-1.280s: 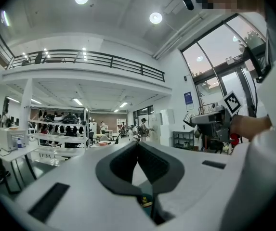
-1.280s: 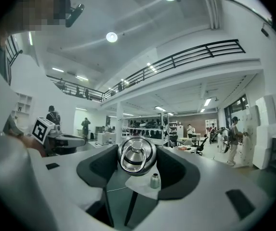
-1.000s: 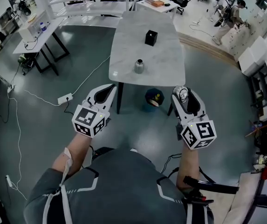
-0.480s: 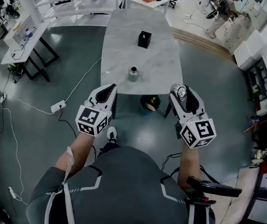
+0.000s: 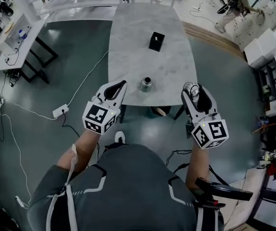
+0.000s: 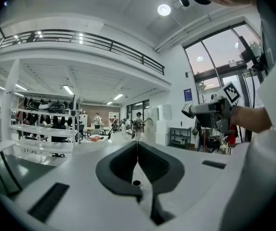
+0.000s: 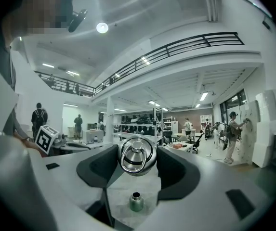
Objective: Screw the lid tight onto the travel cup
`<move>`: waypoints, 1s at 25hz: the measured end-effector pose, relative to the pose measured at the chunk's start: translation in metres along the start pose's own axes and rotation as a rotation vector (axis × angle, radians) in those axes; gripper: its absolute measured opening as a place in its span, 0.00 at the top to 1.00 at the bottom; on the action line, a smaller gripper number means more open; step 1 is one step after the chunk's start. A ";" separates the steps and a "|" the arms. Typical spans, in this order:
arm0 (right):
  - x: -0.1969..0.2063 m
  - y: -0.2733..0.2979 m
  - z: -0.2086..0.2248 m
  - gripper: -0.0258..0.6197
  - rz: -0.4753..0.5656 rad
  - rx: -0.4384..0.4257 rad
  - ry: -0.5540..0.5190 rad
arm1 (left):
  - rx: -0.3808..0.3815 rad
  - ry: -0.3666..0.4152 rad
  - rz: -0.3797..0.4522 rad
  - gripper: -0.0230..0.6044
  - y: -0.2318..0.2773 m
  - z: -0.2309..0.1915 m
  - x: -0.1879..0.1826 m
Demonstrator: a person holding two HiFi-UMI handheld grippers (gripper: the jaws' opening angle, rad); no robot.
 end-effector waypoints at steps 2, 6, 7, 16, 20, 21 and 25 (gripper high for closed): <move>0.000 0.021 0.008 0.55 -0.003 0.005 -0.002 | 0.009 -0.011 0.009 0.95 0.014 -0.016 0.002; 0.012 0.052 0.021 0.55 -0.010 0.013 0.023 | 0.047 -0.011 -0.028 0.95 0.038 -0.037 0.016; 0.018 0.058 0.024 0.55 -0.018 0.013 0.035 | 0.050 -0.010 -0.046 0.95 0.043 -0.040 0.022; 0.074 0.114 0.075 0.55 -0.114 -0.135 0.097 | 0.011 -0.008 -0.186 0.81 0.100 -0.031 0.074; 0.101 0.135 0.087 0.55 -0.171 -0.215 0.106 | -0.029 -0.029 -0.249 0.79 0.107 -0.022 0.097; 0.108 0.140 0.089 0.55 -0.185 -0.232 0.112 | -0.040 -0.027 -0.261 0.78 0.108 -0.021 0.103; 0.133 0.160 0.092 0.55 -0.251 -0.286 0.110 | -0.031 -0.007 -0.306 0.70 0.118 -0.017 0.131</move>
Point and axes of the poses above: the fingertips, and each gripper's own axes: y forward along the fingers, z to its right, x out of its underside, the point moved 10 cm from there along -y, backward along the fingers, and after that the axes turned 12 degrees about -x, right-handed, at the moved point
